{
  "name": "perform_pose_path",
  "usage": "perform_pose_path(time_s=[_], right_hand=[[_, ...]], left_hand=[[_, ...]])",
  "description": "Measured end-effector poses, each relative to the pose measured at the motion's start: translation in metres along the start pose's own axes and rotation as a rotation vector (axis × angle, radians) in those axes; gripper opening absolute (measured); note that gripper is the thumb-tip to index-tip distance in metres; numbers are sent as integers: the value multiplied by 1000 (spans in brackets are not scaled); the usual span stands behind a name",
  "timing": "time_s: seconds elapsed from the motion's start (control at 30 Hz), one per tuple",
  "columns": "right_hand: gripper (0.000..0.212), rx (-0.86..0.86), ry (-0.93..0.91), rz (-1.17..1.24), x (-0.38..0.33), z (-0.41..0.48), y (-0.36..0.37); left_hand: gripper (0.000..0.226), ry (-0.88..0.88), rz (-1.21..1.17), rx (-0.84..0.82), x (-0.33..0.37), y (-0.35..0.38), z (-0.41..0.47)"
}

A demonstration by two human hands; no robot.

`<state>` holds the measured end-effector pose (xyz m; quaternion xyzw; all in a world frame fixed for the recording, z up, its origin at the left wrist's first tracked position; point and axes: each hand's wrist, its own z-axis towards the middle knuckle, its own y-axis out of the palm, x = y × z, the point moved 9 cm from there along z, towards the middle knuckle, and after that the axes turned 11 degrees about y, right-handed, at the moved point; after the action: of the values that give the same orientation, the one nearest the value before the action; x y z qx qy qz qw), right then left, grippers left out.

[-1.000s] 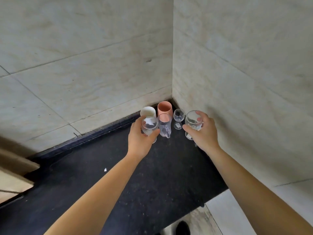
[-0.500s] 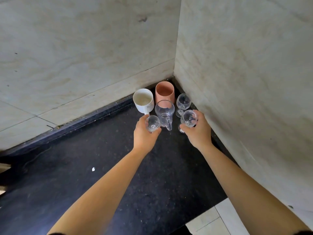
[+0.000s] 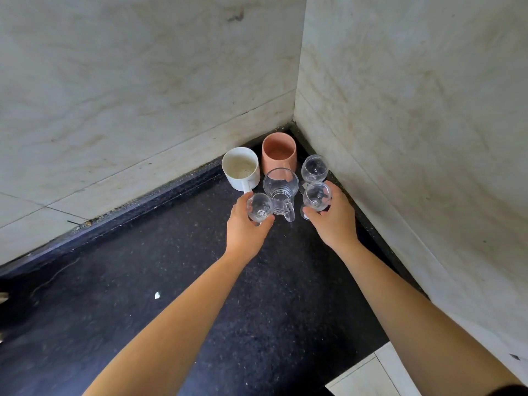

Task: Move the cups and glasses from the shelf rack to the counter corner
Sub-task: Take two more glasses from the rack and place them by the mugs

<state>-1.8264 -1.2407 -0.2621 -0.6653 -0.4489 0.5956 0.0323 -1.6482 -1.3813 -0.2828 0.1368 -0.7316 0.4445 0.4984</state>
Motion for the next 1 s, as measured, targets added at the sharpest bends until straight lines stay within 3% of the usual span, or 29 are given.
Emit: perform_pose_path(time_s=[0.23, 0.33, 0.5, 0.7, 0.83, 1.0], right_hand=[[87, -110, 154, -109, 0, -7, -3], [84, -49, 109, -162, -22, -15, -23], [62, 77, -152, -306, -115, -23, -60], [63, 202, -644, -387, -263, -80, -64], [66, 130, -936, -304, -326, -148, -21], [74, -173, -1217, -254, -351, -278, 75]], left_hand=[[81, 39, 82, -101, 15, -11, -1], [79, 65, 187, -99, 32, -37, -1], [62, 263, 411, 90, 103, -123, -1], [61, 344, 779, 445, 188, -257, -61], [61, 235, 943, 676, 193, -336, -160], [63, -83, 1046, 861, 152, -399, -331]])
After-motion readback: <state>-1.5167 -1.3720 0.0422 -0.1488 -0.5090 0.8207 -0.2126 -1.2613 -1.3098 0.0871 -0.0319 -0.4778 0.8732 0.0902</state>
